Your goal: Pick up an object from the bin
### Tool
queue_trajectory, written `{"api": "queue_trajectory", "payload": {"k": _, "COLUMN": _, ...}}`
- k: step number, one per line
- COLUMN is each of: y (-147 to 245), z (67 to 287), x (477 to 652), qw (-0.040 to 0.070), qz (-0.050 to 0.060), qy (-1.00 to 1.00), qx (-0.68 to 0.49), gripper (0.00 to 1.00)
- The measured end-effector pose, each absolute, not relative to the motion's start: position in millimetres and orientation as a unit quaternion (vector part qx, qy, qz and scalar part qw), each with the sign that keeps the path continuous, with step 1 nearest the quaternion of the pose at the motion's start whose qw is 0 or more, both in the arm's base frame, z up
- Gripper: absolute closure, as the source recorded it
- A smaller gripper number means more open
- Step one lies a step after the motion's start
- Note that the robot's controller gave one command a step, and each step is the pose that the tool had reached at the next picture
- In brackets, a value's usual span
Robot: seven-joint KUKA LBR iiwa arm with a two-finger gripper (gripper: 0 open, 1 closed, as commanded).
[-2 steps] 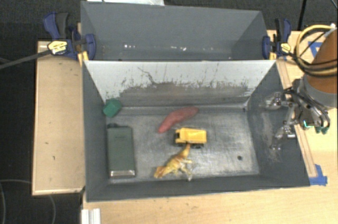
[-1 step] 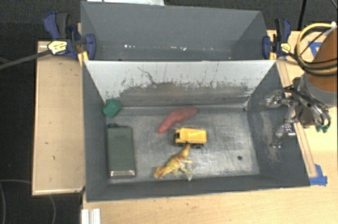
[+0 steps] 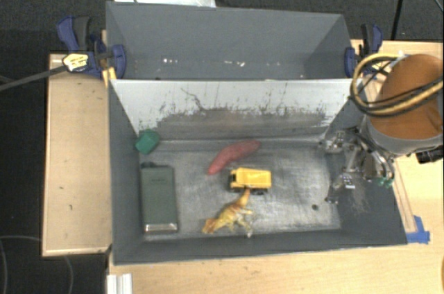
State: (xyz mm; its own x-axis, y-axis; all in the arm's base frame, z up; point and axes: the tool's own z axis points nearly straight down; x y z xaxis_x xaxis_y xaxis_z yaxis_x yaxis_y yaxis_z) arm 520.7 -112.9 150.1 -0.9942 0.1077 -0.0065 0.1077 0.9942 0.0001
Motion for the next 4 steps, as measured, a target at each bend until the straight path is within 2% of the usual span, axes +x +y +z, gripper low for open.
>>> {"api": "queue_trajectory", "payload": {"k": 1, "y": -47.7, "z": 107.4, "x": 544.6, "qw": 0.001, "qz": 0.000, "qy": 0.999, "qx": -0.049, "gripper": 0.00}}
{"api": "queue_trajectory", "payload": {"k": 2, "y": 1.2, "z": 112.7, "x": 533.9, "qw": -0.001, "qz": 0.001, "qy": 0.992, "qx": -0.128, "gripper": 0.00}}
{"api": "queue_trajectory", "payload": {"k": 3, "y": 30.2, "z": 80.2, "x": 535.2, "qw": 0.002, "qz": 0.001, "qy": 0.999, "qx": -0.053, "gripper": 0.00}}
{"api": "queue_trajectory", "payload": {"k": 4, "y": 43.8, "z": 74.2, "x": 546.9, "qw": 0.004, "qz": -0.001, "qy": 0.994, "qx": -0.110, "gripper": 1.00}}
